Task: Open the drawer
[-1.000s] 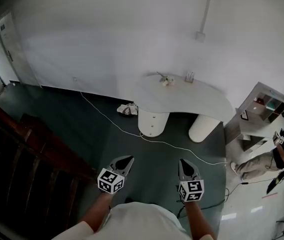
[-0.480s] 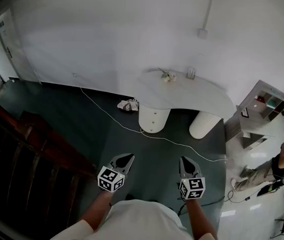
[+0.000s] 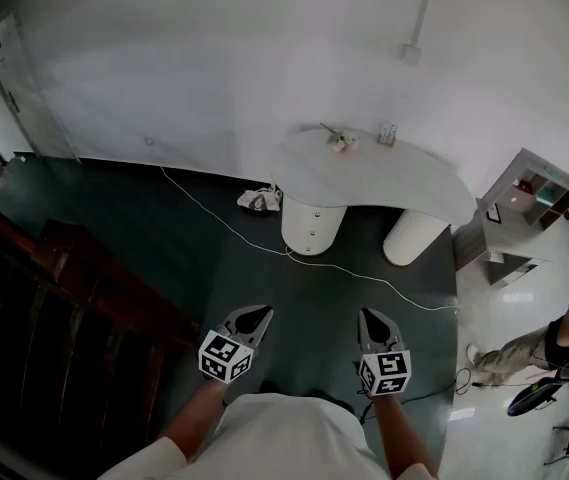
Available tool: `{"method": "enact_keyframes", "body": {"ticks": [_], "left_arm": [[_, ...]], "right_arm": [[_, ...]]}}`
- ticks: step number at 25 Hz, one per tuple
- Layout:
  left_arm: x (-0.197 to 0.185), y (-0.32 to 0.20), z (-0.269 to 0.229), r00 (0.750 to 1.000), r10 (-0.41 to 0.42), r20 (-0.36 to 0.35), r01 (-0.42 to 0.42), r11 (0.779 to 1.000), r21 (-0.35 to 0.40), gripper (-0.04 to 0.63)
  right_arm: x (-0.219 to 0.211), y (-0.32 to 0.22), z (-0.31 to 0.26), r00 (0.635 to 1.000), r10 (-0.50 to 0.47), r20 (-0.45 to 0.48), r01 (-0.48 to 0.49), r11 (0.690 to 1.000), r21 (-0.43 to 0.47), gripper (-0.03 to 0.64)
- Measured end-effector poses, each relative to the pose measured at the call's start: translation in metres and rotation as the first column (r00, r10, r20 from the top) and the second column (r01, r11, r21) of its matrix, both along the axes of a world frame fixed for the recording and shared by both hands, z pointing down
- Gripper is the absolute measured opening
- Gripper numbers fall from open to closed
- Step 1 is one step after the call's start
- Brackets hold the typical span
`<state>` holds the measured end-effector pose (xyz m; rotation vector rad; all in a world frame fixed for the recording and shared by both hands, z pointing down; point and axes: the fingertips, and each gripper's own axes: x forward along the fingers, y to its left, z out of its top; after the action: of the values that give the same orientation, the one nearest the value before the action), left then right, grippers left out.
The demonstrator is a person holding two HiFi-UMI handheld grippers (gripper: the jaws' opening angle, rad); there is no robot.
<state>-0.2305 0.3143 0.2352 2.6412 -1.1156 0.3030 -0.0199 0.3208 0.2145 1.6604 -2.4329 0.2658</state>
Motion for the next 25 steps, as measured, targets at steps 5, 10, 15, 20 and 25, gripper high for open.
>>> {"method": "enact_keyframes", "body": {"ticks": [5,10,15,20,25], "left_arm": [[-0.018,0.0,0.002,1.0,0.015,0.002,-0.015,1.0,0.001,0.005],[-0.031,-0.003,0.004,1.0,0.021,0.004,-0.021,1.0,0.004,0.005],[-0.033,-0.01,0.007,1.0,0.025,-0.002,-0.025,1.0,-0.003,0.005],[-0.031,-0.024,0.013,1.0,0.023,0.001,-0.023,1.0,-0.009,0.005],[-0.026,-0.052,0.015,1.0,0.001,0.0,-0.001,1.0,-0.011,0.005]], "right_arm": [[-0.02,0.001,0.001,1.0,0.009,-0.001,-0.009,1.0,0.006,0.011],[-0.031,0.0,0.003,1.0,0.017,0.0,-0.017,1.0,0.007,0.011],[-0.034,-0.006,0.007,1.0,0.024,0.001,-0.024,1.0,-0.002,0.011],[-0.033,-0.019,0.016,1.0,0.019,0.005,-0.019,1.0,-0.015,0.011],[-0.028,-0.049,0.023,1.0,-0.001,0.007,0.002,1.0,-0.025,0.011]]}}
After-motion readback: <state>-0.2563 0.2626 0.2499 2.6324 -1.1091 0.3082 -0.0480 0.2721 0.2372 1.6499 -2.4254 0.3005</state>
